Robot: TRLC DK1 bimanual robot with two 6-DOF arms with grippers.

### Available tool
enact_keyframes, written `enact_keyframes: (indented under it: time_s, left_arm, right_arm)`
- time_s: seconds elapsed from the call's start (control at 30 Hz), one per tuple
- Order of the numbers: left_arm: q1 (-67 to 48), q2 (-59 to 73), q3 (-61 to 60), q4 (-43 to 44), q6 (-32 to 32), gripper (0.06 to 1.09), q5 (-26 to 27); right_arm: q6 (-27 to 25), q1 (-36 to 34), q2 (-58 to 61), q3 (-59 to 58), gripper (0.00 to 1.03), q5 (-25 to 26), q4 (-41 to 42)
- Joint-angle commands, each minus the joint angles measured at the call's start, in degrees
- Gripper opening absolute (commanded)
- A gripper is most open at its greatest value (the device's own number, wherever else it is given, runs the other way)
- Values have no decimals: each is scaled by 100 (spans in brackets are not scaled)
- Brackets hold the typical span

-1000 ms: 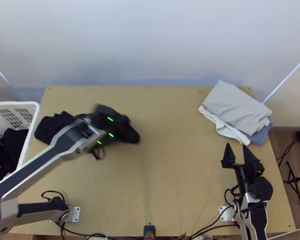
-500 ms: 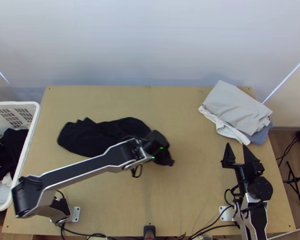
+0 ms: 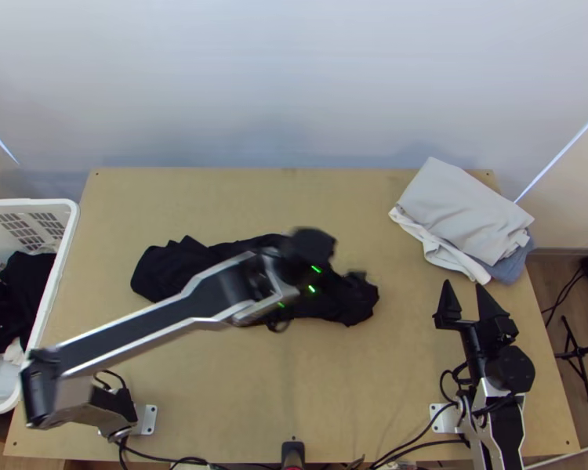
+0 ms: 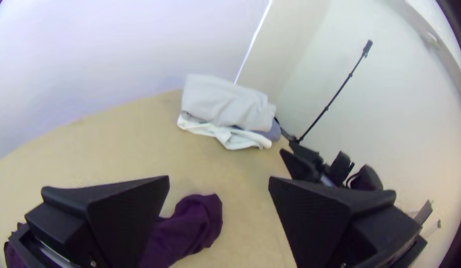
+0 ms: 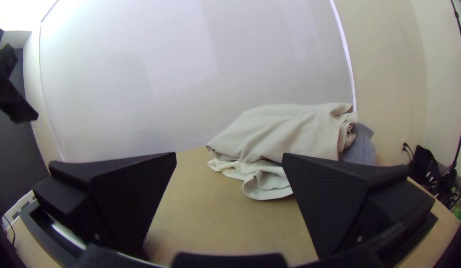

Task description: Fold the t-shirt

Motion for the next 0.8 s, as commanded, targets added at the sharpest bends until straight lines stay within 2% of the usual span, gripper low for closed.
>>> enact_keyframes:
  time_s: [0.0,0.17,0.37,0.47,0.77]
  left_arm:
    - [969,-619,81,-98,91,104,94]
    - [2138,-804,28,-1250,56,104,129]
    - [3096,-1779,-754,-1417,205,104,103]
    - [3606,-2201,-1000,-1944,355,104,103]
    - [5838,-3441,-2125,-2630,1225,104,129]
  right_arm:
    - [1,2,1,1,99,1,-3]
    - [1,2,1,1,99,1,-3]
    - [-8,2,1,1,99,1,-3]
    - [-8,2,1,1,99,1,-3]
    - [1,2,1,1,99,1,5]
